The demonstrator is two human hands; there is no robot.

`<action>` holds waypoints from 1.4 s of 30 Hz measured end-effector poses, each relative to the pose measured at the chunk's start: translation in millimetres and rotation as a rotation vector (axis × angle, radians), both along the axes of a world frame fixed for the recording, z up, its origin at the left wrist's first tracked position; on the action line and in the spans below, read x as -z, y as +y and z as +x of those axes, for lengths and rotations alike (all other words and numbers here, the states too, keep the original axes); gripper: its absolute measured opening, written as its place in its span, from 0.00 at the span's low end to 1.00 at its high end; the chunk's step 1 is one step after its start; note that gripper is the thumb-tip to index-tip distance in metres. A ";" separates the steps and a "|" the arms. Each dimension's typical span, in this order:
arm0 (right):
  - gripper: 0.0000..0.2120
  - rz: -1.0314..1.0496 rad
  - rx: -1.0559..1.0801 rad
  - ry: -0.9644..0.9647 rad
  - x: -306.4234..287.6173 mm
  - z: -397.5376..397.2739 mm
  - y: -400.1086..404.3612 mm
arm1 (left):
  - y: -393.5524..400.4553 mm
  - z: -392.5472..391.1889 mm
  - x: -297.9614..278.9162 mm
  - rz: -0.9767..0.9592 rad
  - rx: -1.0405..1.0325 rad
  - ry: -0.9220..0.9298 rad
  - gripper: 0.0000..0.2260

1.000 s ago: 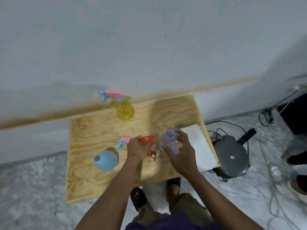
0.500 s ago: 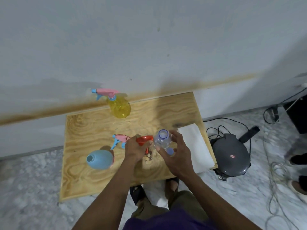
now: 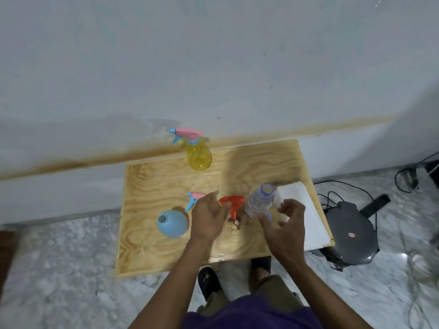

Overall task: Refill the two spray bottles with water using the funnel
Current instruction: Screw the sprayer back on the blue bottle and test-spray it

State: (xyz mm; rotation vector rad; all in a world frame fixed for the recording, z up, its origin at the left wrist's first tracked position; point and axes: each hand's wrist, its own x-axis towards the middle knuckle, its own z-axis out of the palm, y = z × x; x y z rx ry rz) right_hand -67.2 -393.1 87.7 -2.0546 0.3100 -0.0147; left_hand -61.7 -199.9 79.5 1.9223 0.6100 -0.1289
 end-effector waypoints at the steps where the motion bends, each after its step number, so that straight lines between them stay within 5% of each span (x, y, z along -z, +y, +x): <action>1: 0.25 -0.005 0.063 -0.010 -2.0 -8.0 3.0 | 2.5 -10.6 -9.5 0.043 -0.006 -0.051 0.19; 4: 0.16 0.015 0.062 0.051 -5.3 -29.4 21.3 | 13.7 -51.1 -28.6 0.074 -0.052 -0.172 0.06; 7: 0.09 -0.017 -0.086 0.126 3.6 -34.6 56.8 | 38.2 -96.7 -20.7 0.077 -0.110 -0.194 0.05; 13: 0.03 -0.115 -0.248 0.212 28.2 -8.8 138.8 | 100.3 -131.5 15.0 0.175 -0.343 -0.160 0.14; 18: 0.14 -0.284 -0.317 0.287 59.2 14.6 178.4 | 115.3 -107.5 29.0 0.164 -0.287 -0.131 0.38; 23: 0.16 -0.335 -0.265 0.393 88.5 21.5 197.3 | 114.8 -97.7 55.9 0.107 -0.235 -0.180 0.36; 32: 0.12 -0.269 -0.143 0.444 98.2 30.6 209.1 | 112.8 -82.7 63.1 -0.083 -0.301 -0.205 0.32; 37: 0.10 -0.182 -0.068 0.304 73.7 28.2 204.2 | 121.7 -90.4 58.6 -0.086 -0.321 -0.198 0.33; 42: 0.10 0.249 -0.009 0.184 11.6 27.4 190.9 | 130.3 -102.6 34.3 -0.072 -0.357 -0.294 0.29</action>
